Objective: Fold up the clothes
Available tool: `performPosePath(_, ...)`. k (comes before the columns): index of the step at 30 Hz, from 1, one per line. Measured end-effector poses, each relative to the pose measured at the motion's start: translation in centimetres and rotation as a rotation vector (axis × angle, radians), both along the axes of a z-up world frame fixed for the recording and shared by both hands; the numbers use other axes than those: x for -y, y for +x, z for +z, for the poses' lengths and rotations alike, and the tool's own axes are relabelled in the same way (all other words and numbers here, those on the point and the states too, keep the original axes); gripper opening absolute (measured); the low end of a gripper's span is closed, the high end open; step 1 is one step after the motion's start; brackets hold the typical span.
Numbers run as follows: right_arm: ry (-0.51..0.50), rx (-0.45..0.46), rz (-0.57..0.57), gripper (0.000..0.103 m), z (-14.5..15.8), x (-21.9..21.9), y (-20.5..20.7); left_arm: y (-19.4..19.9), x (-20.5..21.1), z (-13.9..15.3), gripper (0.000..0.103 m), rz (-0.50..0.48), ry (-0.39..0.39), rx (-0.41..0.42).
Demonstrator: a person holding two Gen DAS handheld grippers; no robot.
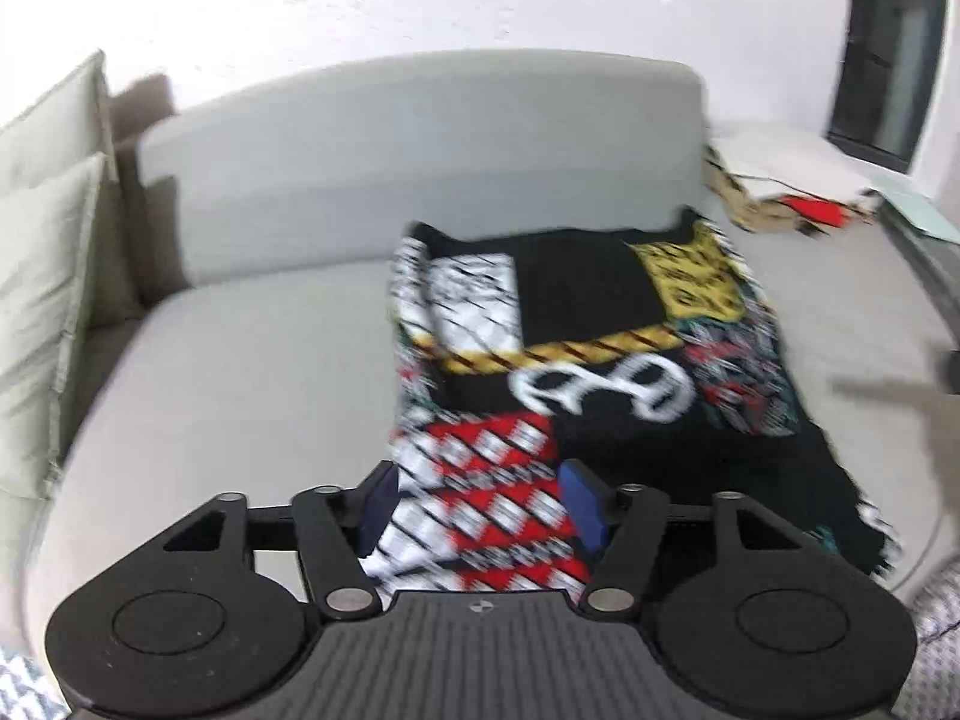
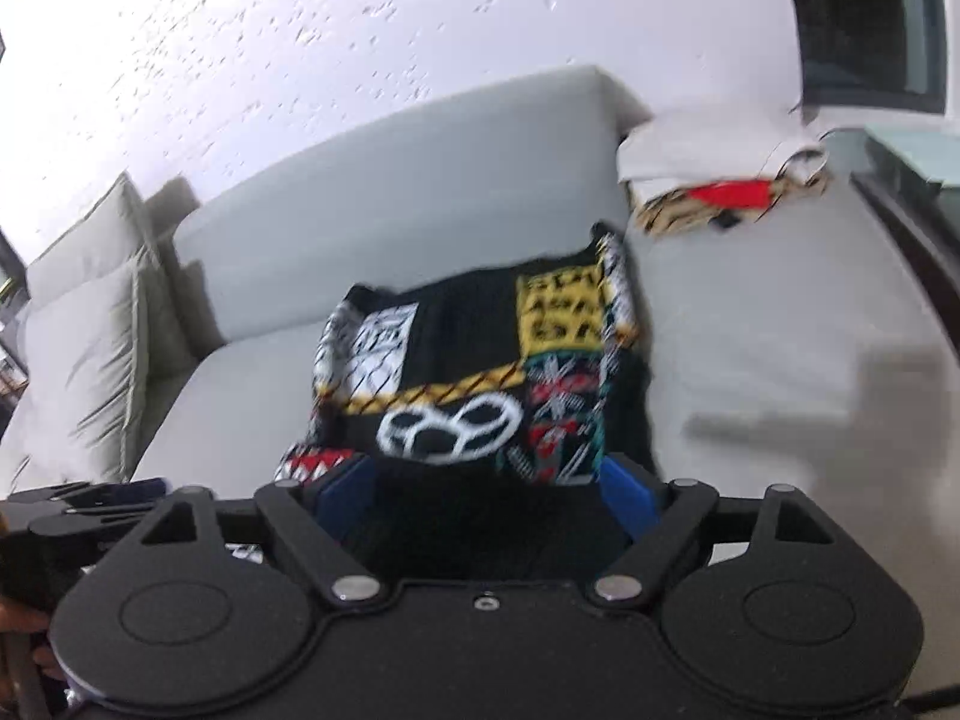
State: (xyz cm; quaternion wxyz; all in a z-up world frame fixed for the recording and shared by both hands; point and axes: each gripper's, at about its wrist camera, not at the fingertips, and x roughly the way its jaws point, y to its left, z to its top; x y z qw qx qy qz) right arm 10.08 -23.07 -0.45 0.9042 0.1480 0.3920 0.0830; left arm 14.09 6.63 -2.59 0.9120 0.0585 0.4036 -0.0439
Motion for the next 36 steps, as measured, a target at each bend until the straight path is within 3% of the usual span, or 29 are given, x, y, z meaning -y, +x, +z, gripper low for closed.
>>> performPosePath(7,0.048,0.032,-0.008,0.084,1.8,0.1,2.8,3.2,-2.2,1.4,0.061,0.007,-0.06,0.047)
performPosePath(14,0.016,0.022,-0.019,0.084,0.8,-0.2,9.7,9.8,-3.0,-0.1,0.061,0.025,-0.031,0.043)
performPosePath(18,-0.017,-0.063,-0.058,0.084,-2.7,0.6,15.5,15.4,-3.1,-3.2,0.057,0.003,-0.018,-0.039)
performPosePath(19,-0.025,-0.084,-0.067,0.079,-3.6,0.9,17.0,16.9,-3.2,-4.2,0.05,0.006,-0.026,-0.063)
performPosePath(20,-0.033,-0.105,-0.077,0.068,-4.5,1.1,18.4,18.2,-3.6,-5.2,0.038,0.019,-0.037,-0.076)
performPosePath(21,-0.041,-0.126,-0.087,0.062,-5.4,1.3,19.9,19.6,-3.9,-6.1,0.035,0.032,-0.048,-0.089)
performPosePath(24,-0.066,-0.19,-0.116,0.058,-8.1,1.9,24.2,23.2,-4.7,-8.3,0.04,0.065,-0.052,-0.099)
performPosePath(26,-0.064,-0.204,-0.136,0.058,-9.5,2.6,26.5,25.5,-4.7,-9.3,0.056,0.076,-0.022,-0.097)
performPosePath(29,-0.06,-0.215,-0.167,0.057,-11.1,3.9,29.7,28.7,-4.5,-10.7,0.06,0.061,-0.013,-0.101)
performPosePath(33,-0.084,-0.244,-0.183,0.056,-13.6,4.5,33.9,32.8,-4.1,-12.7,0.062,0.064,-0.022,-0.158)
performPosePath(36,-0.064,-0.244,-0.188,0.044,-15.2,5.2,35.9,35.4,-4.3,-14.0,0.053,0.077,-0.045,-0.185)
